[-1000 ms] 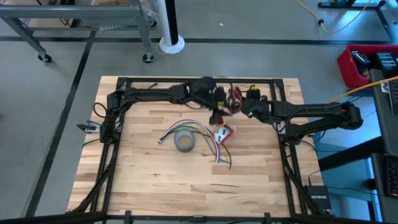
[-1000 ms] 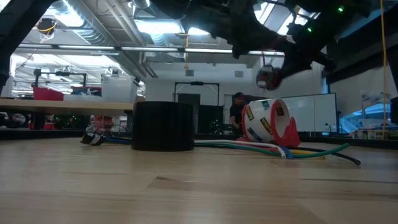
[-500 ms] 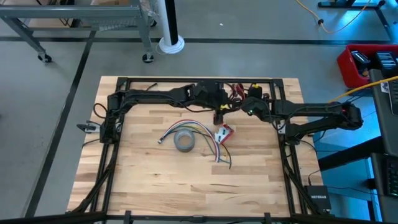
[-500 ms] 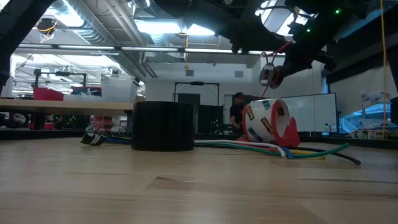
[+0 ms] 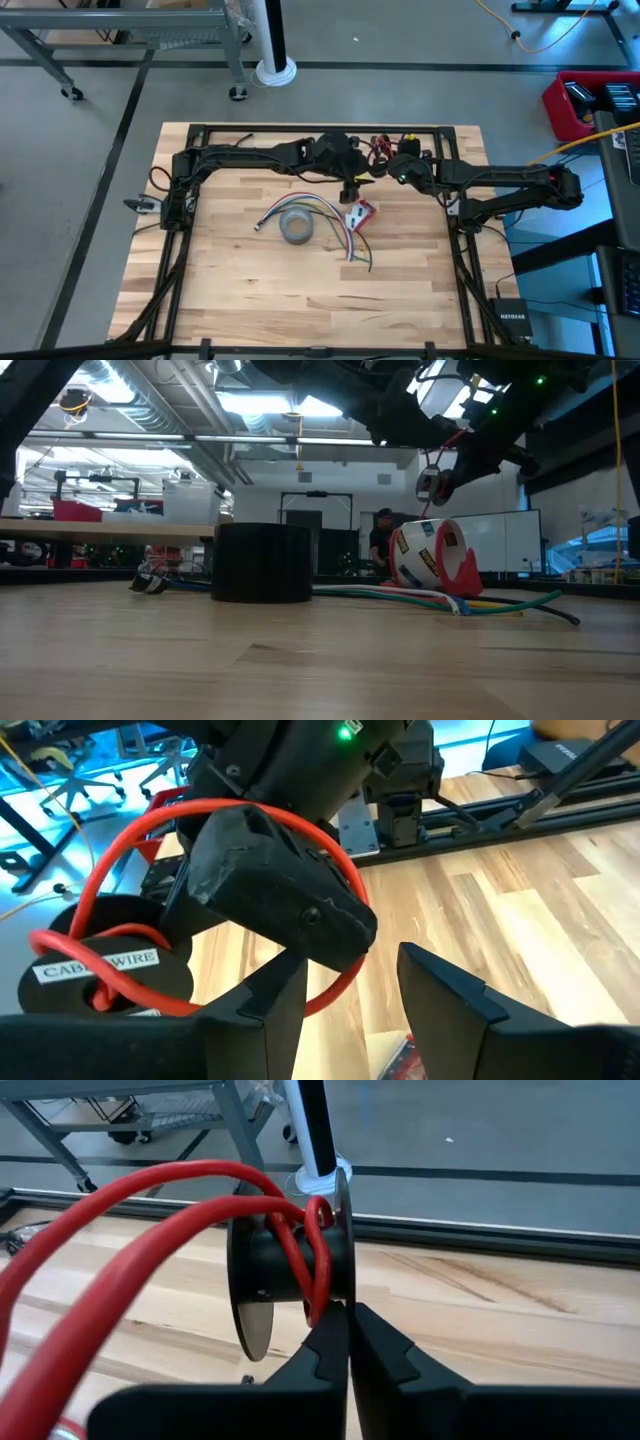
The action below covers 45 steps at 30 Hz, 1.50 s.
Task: Coil cords
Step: Coil the red wire on the black spool
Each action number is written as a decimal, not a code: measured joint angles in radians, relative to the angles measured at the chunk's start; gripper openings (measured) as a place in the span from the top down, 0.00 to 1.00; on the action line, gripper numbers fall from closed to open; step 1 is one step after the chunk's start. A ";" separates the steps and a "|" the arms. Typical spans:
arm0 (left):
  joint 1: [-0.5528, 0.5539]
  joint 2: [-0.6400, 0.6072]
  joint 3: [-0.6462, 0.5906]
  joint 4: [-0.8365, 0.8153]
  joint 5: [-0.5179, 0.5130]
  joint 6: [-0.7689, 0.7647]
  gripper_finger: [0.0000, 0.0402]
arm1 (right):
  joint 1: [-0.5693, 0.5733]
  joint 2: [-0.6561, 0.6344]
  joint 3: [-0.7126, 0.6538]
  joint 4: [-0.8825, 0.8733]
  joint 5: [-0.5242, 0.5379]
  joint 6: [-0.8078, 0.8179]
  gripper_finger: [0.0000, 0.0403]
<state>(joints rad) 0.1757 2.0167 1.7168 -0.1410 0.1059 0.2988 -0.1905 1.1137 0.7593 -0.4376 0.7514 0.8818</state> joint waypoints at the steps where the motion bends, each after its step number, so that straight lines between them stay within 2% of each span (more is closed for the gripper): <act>1: 0.000 0.000 0.000 0.000 -0.002 0.004 0.63 | 0.000 0.000 0.000 0.005 -0.003 0.000 0.99; 16: -0.014 0.001 -0.004 -0.084 -0.007 -0.003 0.63 | 0.001 -0.025 0.019 0.095 -0.041 -0.039 0.99; 26: -0.059 0.003 -0.007 -0.083 -0.013 0.004 0.66 | 0.001 -0.038 0.089 0.086 -0.018 -0.128 0.99; 45: -0.078 0.004 -0.010 -0.093 -0.024 0.026 0.65 | -0.001 -0.045 0.100 0.103 0.025 -0.127 0.99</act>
<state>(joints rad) 0.0974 2.0209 1.7073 -0.2337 0.0821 0.3246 -0.1913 1.0683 0.8597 -0.3344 0.7766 0.7553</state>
